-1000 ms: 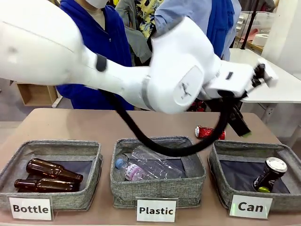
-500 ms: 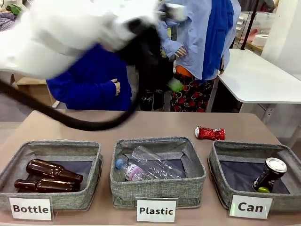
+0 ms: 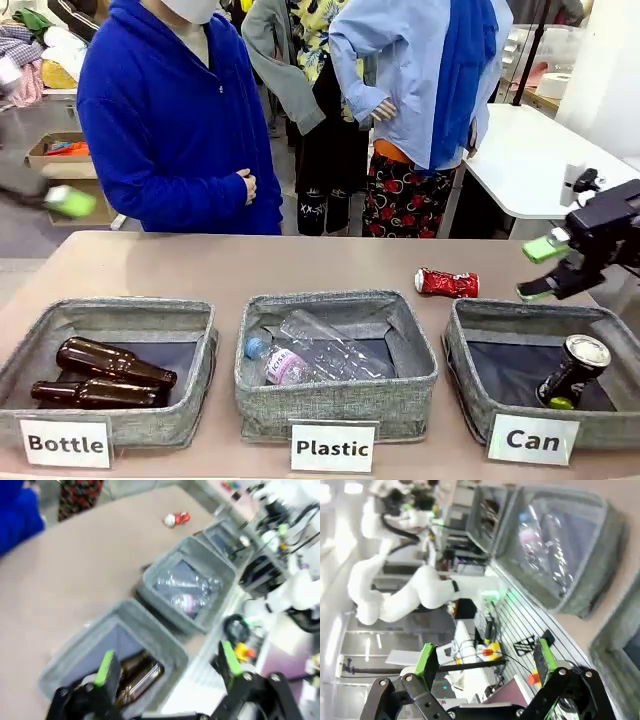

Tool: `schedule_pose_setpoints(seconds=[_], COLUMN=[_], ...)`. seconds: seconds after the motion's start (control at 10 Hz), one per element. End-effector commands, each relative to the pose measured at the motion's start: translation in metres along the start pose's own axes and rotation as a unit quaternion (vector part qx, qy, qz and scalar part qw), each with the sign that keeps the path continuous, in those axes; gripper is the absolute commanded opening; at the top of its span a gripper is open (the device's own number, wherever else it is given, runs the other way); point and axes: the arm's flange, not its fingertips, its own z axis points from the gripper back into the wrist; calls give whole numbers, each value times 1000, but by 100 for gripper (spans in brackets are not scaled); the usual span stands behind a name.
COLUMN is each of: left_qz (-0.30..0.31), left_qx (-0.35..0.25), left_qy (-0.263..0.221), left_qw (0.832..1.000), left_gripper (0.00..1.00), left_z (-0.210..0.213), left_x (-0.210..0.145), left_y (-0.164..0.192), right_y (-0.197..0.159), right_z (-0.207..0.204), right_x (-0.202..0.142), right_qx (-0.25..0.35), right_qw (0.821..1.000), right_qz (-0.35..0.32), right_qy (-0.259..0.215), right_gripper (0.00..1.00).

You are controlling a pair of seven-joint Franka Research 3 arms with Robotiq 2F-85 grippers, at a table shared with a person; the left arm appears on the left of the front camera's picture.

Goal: Sort the can waste into the basket.
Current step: Pick up the can waste from the table and place it in the right Fabric basket.

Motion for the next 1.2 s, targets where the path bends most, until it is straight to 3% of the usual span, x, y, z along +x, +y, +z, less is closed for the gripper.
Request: schedule_pose_setpoints(seconds=[0.0, 0.1, 0.2, 0.4, 0.5, 1.1], left_qz=[84, 129, 145, 156, 154, 154], left_qx=[-72, -117, -168, -229, -160, -160], left_qy=[-35, -70, -93, -94, -92, -92], left_qw=[993, 982, 971, 956, 971, 971], left_gripper=[100, 100, 100, 100, 100, 100], left_z=[25, 30, 18, 8, 25, 25], left_x=[-29, -60, -93, -108, -117, -117], left_y=[59, 90, 120, 140, 110, 110], right_y=[-9, -19, -38, -57, -40, -40], right_z=[3, 8, 27, 52, 43, 43], right_x=[10, 12, 9, -5, 9, 9], right_qx=[64, 85, 54, -33, 55, 55], right_qw=[995, 984, 970, 938, 973, 973], right_qz=[22, 13, 9, -25, -21, -21], right_qy=[-76, -155, -238, -344, -224, -224], right_gripper=[100, 100, 100, 100, 100, 100])
